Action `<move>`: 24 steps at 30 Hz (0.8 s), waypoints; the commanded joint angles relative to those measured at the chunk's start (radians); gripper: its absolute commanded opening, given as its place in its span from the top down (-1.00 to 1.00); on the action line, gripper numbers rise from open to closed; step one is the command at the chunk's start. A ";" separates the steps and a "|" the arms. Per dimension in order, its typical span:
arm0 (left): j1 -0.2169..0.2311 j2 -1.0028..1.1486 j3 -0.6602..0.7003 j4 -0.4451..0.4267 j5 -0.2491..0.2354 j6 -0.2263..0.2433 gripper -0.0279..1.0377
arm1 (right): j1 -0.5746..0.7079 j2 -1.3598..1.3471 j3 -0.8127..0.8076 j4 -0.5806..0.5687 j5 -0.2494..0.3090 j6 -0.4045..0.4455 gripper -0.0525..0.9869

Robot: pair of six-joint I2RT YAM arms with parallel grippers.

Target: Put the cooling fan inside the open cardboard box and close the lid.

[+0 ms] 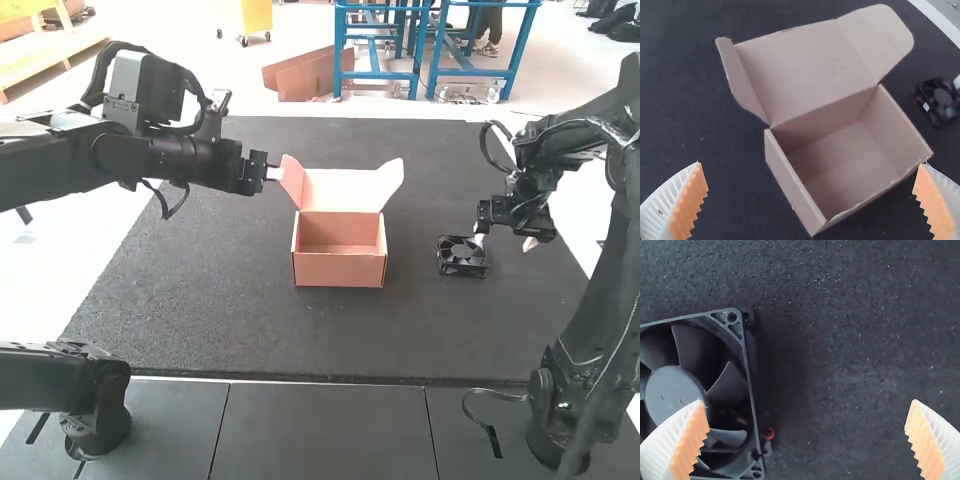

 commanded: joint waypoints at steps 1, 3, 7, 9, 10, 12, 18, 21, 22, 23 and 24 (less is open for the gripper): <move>0.000 -0.020 0.015 0.009 0.008 0.002 -0.87 | -0.017 0.018 0.023 -0.001 0.015 -0.012 -0.84; 0.000 -0.020 0.015 0.009 0.008 0.001 -0.87 | -0.017 0.027 0.022 -0.001 0.015 -0.013 -0.84; 0.000 -0.021 0.015 0.009 0.008 0.001 -0.87 | -0.017 0.041 0.022 -0.002 0.015 -0.013 -0.84; 0.000 -0.020 0.015 0.009 0.008 0.001 -0.87 | -0.017 0.047 0.023 -0.001 0.017 -0.013 -0.84; 0.000 -0.020 0.015 0.009 0.008 0.001 -0.87 | -0.017 0.051 0.023 -0.001 0.018 -0.013 -0.84; 0.000 -0.021 0.015 0.009 0.008 0.001 -0.87 | -0.018 0.056 0.025 -0.001 0.020 -0.013 -0.84; 0.000 -0.021 0.018 0.005 0.008 0.001 -0.87 | -0.018 0.071 0.023 -0.001 0.027 -0.013 -0.84; 0.000 -0.020 0.018 0.005 0.008 0.001 -0.87 | -0.017 0.082 0.020 -0.002 0.029 -0.013 -0.84; 0.000 -0.020 0.020 0.006 0.008 0.001 -0.87 | -0.018 0.087 0.019 -0.002 0.031 -0.013 -0.84; 0.000 -0.021 0.020 0.006 0.008 0.001 -0.87 | -0.017 0.091 0.017 -0.004 0.032 -0.013 -0.84; 0.000 -0.020 0.020 0.006 0.008 0.001 -0.87 | -0.017 0.096 0.014 -0.004 0.035 -0.013 -0.84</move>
